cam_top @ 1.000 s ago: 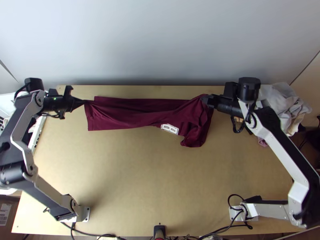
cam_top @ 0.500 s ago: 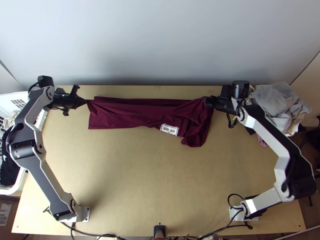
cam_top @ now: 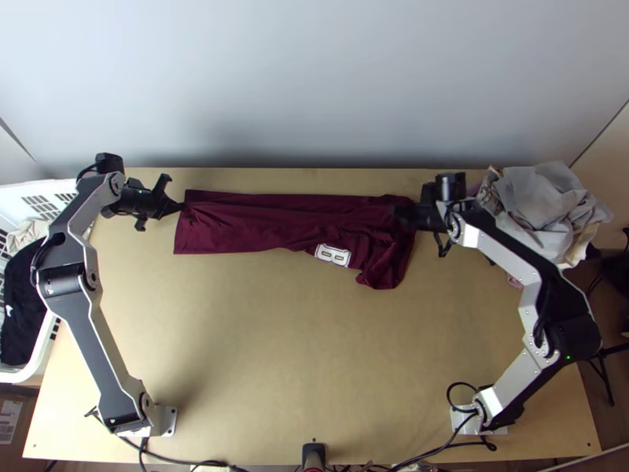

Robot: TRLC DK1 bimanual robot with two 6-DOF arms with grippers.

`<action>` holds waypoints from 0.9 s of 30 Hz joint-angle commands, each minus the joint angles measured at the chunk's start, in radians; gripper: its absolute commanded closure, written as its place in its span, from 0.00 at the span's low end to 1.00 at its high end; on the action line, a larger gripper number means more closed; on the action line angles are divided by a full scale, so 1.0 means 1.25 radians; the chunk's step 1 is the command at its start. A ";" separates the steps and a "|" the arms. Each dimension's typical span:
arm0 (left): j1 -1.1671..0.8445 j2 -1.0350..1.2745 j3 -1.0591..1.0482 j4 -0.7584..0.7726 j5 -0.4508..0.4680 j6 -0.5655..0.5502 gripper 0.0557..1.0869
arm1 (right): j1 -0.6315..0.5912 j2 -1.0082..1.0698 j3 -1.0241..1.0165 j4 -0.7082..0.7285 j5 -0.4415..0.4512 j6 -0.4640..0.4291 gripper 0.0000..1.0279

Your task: Fold the t-shirt

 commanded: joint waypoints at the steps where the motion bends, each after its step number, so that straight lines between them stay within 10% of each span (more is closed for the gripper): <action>1: -0.005 0.019 0.015 -0.021 -0.001 0.015 0.90 | 0.015 0.027 -0.025 -0.041 0.014 -0.030 0.96; 4: -0.010 0.021 0.023 -0.022 0.005 0.014 0.55 | 0.005 0.033 -0.026 -0.027 0.013 -0.031 0.81; 8: -0.011 0.016 0.023 -0.038 0.023 0.017 0.25 | 0.000 0.006 -0.032 -0.040 0.005 -0.024 0.02; 27: 0.080 -0.095 -0.099 -0.113 0.059 0.202 0.17 | 0.031 -0.464 -0.038 -0.260 -0.053 0.032 0.03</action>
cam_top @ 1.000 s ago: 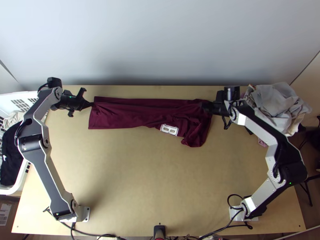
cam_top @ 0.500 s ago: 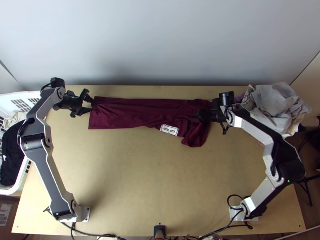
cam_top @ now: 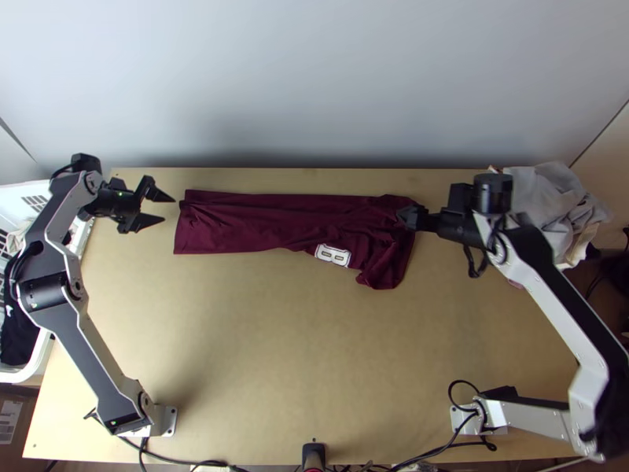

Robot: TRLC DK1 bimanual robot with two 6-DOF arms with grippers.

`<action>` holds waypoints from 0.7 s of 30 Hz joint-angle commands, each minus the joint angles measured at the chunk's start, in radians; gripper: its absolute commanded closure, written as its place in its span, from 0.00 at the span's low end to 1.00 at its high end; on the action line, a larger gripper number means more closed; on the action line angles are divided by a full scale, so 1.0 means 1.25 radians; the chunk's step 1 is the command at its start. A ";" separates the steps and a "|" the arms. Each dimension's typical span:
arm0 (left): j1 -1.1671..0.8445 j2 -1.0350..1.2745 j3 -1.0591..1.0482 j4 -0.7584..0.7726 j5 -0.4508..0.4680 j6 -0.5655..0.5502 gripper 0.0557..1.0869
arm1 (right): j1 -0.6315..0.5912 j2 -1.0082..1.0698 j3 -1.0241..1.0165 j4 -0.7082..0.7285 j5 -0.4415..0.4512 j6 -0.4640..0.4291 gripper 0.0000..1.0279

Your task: Fold the t-shirt

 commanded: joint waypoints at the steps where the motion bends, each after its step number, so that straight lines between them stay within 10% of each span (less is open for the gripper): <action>1: 0.018 -0.006 -0.071 0.018 0.001 0.070 0.17 | 0.015 -0.114 0.033 -0.104 -0.021 0.025 0.03; 21: -0.049 0.081 -0.056 0.067 0.001 0.069 0.18 | -0.006 -0.106 0.102 -0.182 -0.050 0.038 0.03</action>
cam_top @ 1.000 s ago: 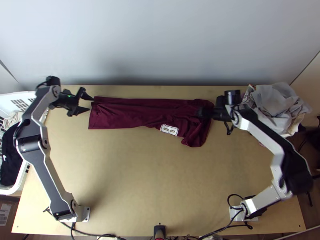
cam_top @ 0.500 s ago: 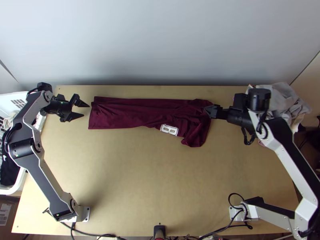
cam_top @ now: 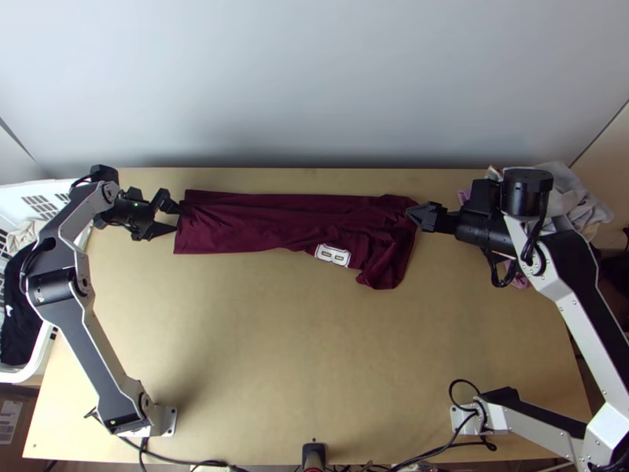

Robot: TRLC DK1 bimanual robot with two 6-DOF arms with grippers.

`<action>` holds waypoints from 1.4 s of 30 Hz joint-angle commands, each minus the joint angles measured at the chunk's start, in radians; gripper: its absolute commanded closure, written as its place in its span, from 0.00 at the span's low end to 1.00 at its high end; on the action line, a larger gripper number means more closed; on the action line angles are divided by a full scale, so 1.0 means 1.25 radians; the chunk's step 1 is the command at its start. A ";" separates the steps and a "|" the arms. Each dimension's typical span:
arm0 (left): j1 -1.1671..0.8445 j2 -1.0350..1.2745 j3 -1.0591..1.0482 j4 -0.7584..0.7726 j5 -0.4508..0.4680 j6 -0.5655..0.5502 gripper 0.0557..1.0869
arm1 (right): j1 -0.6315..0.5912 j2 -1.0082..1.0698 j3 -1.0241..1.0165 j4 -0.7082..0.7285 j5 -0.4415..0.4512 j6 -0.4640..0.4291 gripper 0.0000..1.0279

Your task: Fold the t-shirt

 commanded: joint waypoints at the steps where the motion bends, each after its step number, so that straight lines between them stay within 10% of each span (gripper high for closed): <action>1: -0.017 0.036 0.008 0.012 -0.004 0.001 0.18 | -0.011 -0.002 0.002 -0.016 -0.010 0.008 0.03; 6: -0.028 0.042 0.008 0.041 0.033 -0.018 0.46 | -0.012 -0.002 -0.003 -0.016 -0.028 0.023 0.03; 8: -0.034 0.040 0.003 0.073 0.039 -0.038 0.96 | -0.017 -0.002 -0.002 -0.016 -0.031 0.026 0.03; 42: 0.235 -0.218 -0.131 -0.170 0.023 0.190 0.97 | -0.029 -0.022 -0.060 0.001 -0.045 0.050 0.04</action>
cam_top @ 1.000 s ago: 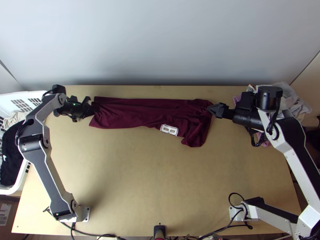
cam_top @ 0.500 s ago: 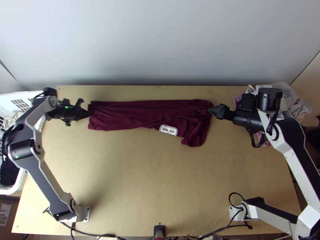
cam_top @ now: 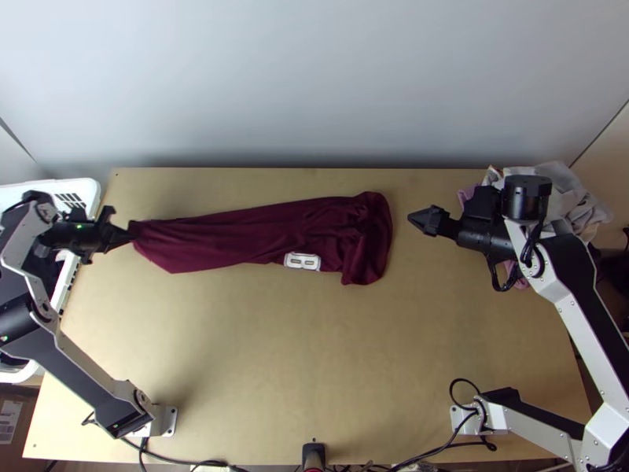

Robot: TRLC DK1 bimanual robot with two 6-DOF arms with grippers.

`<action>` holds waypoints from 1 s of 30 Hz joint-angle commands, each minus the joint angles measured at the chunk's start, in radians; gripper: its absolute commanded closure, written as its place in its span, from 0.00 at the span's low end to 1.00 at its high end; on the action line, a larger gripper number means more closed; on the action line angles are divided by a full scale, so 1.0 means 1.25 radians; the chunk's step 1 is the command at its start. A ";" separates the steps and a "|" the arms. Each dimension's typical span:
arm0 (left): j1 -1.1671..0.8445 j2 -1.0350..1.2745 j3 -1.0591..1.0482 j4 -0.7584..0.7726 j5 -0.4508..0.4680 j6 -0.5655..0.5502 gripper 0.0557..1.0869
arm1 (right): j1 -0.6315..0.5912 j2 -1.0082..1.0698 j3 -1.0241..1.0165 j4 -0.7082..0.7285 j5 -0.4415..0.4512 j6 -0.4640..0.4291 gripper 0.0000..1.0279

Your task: Fold the t-shirt

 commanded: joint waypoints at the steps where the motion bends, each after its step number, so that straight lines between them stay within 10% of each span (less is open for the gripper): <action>1: 0.002 -0.024 0.024 -0.048 -0.021 0.029 0.97 | -0.002 -0.018 -0.019 0.001 0.000 0.003 0.04; 30: -0.509 -0.034 0.187 -0.055 -0.151 -0.184 0.97 | -0.014 -0.101 -0.118 0.006 0.000 0.009 0.04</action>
